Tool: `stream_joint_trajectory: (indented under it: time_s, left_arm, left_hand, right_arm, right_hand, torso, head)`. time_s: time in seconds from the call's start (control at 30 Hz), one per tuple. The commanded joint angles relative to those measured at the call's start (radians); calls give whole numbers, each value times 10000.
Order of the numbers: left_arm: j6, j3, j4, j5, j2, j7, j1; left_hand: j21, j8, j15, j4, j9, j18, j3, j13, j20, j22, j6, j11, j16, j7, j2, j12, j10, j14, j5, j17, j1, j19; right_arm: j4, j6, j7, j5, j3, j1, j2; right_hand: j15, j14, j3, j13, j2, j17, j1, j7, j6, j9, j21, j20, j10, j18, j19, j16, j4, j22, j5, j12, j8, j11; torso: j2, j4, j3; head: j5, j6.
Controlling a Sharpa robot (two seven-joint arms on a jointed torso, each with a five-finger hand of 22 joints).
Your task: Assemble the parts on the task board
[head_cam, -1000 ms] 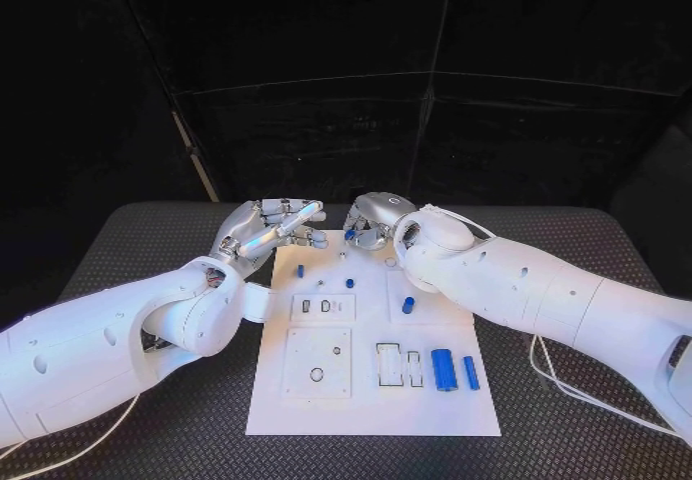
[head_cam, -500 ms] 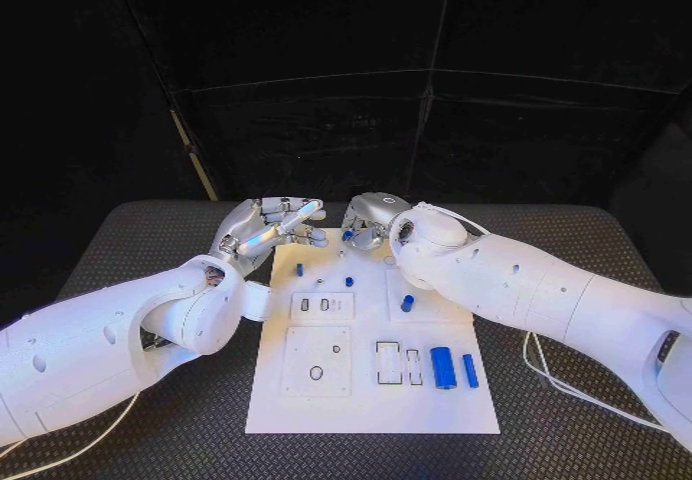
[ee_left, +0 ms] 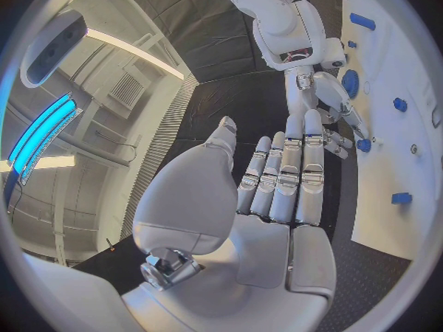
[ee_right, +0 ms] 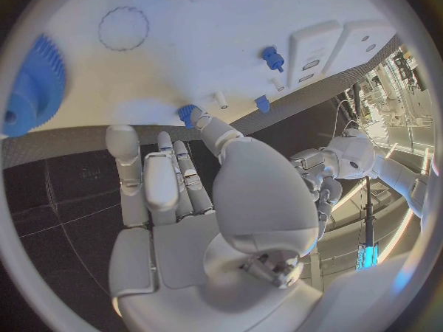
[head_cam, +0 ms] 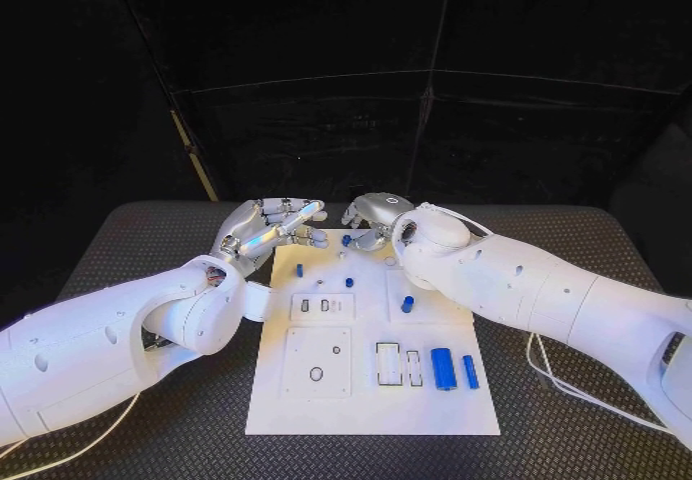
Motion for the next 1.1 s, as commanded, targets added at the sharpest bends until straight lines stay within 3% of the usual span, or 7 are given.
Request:
stream_joint_trajectory:
  time_s: [0.03,0.2,0.37,0.57,0.67,0.77,1.1]
  left_arm:
    - [127,12,5,-46,-29,32,19]
    - [135,12,16,-45,-82,24,19]
    - [186,11,26,-44,-106,-1,19]
    - [214,10,-7,-43,-109,-15,18]
    - [222,10,-24,-43,-104,-21,18]
    - [232,10,-34,-43,-94,-24,17]
    - [263,9,-77,-43,-49,-33,15]
  left_hand:
    - [25,-41,29,-3,-9,93,-81,-16,5,-7,22,71,-55,79,80,-61,27,29,39,9,11,52]
    - [24,-47,31,-5,-11,93,-84,-17,5,-8,20,73,-59,81,83,-69,25,28,39,12,12,50]
    - [24,-47,31,-5,-11,93,-84,-17,5,-8,20,73,-59,81,83,-69,25,28,39,12,12,50]
    - [21,-52,32,-9,-12,92,-87,-17,6,-10,20,75,-64,83,86,-76,25,25,39,14,16,48]
    - [21,-52,32,-9,-12,92,-87,-17,6,-10,20,75,-64,83,86,-76,25,25,39,14,16,48]
    - [21,-52,32,-9,-12,92,-87,-17,6,-10,20,75,-64,83,86,-76,25,25,39,14,16,48]
    - [20,-54,33,-14,-13,92,-89,-16,6,-11,22,75,-68,81,88,-80,28,23,39,17,20,46]
  right_arm:
    - [353,-721,33,-38,6,31,-222]
    - [1541,-1134,-61,346,9,28,-1230]
    - [2825,-983,-667,1233,19,29,-2607]
    - [3576,-330,-1229,2633,52,32,-3857]
    - [3683,-13,-1402,2913,59,33,-4185]
    - [3628,210,-1504,3042,62,33,-4290]
    - [3011,655,-1615,3137,64,32,-3889]
  right_hand:
    - [73,-15,-203,23,-52,-57,135,69,136,31,-49,-1,-87,134,-28,-64,76,-42,11,139,-9,-8]
    - [-9,14,-463,70,28,-39,310,251,665,84,54,-64,228,104,170,-62,225,123,230,623,81,-113]
    - [-188,334,-642,410,47,1221,-24,284,1350,159,732,-196,2130,-108,924,605,643,1294,357,1666,309,-368]
    - [-521,577,-1366,1566,-510,2628,-240,3,1297,97,1310,-529,3922,-290,1522,1313,1045,2242,957,3352,320,-745]
    - [-472,635,-2576,6299,-386,3456,303,45,924,113,1911,-550,3339,-504,2109,1746,1777,3325,1121,7871,525,-711]
    - [-358,671,-3036,9253,-434,3745,647,201,641,94,2445,-442,3513,-666,2647,1863,2461,4359,1139,10483,745,-591]
    - [-245,744,-3243,12286,-409,4202,1115,275,358,87,2719,-297,4433,-773,2887,2046,3099,4881,1192,12948,1128,-449]
  torso:
    - [-6,-9,6]
    - [-46,-67,2]
    - [-96,-168,5]
    - [-106,-218,-2]
    - [-105,-206,-6]
    - [-102,-198,-12]
    - [-83,-180,-17]
  head:
    - [-15,25]
    - [-28,66]
    - [-42,119]
    - [-102,161]
    - [-124,171]
    - [-128,186]
    - [-71,142]
